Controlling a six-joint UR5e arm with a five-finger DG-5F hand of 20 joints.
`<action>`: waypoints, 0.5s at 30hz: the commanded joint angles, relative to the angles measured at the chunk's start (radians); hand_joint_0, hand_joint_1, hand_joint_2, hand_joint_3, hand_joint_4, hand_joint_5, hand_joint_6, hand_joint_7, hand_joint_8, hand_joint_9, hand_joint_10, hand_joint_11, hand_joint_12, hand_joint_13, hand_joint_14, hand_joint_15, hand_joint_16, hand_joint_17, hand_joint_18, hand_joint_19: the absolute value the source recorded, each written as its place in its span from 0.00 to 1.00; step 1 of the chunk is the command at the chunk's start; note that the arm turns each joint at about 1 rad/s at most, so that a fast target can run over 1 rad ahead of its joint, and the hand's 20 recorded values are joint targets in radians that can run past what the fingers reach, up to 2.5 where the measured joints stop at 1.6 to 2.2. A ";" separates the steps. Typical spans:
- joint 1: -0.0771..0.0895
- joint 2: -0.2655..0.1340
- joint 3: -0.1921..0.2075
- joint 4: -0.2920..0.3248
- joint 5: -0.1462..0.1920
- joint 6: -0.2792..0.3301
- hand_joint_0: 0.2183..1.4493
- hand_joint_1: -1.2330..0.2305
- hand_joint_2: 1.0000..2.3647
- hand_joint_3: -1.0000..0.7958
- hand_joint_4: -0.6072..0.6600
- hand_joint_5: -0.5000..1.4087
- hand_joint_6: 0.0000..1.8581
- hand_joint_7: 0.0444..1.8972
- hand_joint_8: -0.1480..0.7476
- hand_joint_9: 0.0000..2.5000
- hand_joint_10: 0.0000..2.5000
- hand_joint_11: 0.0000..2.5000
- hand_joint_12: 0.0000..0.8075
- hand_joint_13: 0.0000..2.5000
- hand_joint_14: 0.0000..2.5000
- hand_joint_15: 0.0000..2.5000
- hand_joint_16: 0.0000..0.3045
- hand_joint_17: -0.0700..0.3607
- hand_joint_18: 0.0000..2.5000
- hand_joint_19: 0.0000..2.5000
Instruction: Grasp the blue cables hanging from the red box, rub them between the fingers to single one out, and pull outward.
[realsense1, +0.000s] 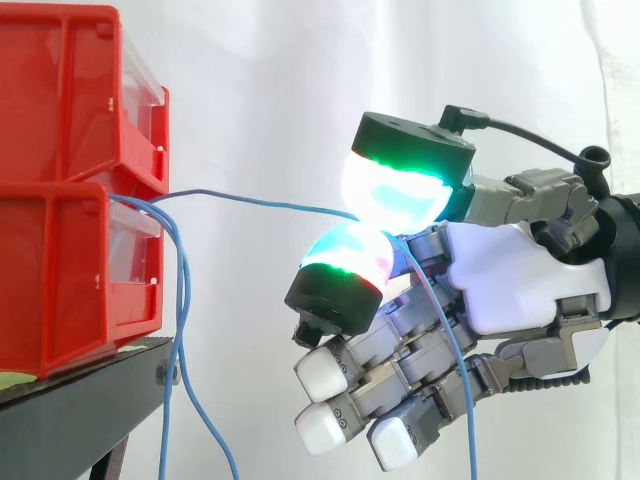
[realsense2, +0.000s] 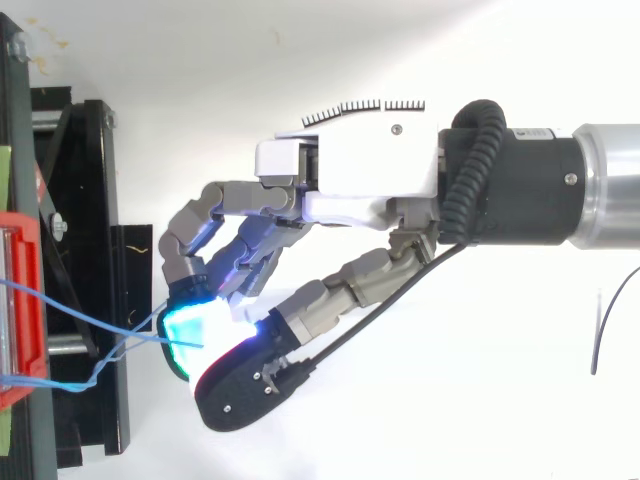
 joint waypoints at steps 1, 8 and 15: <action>0.000 0.000 0.000 0.000 0.001 0.000 0.31 0.29 0.01 0.45 0.55 0.20 0.48 0.60 0.53 0.33 0.00 0.13 0.51 0.25 0.00 0.12 0.16 0.42 0.27 0.15; 0.000 0.000 0.000 0.000 0.001 0.002 0.32 0.28 0.01 0.46 0.53 0.20 0.48 0.60 0.53 0.34 0.00 0.13 0.52 0.25 0.00 0.12 0.17 0.43 0.28 0.15; -0.001 0.000 0.000 0.000 0.001 0.003 0.31 0.30 0.01 0.45 0.53 0.20 0.48 0.60 0.53 0.35 0.00 0.13 0.53 0.25 0.00 0.12 0.18 0.44 0.28 0.15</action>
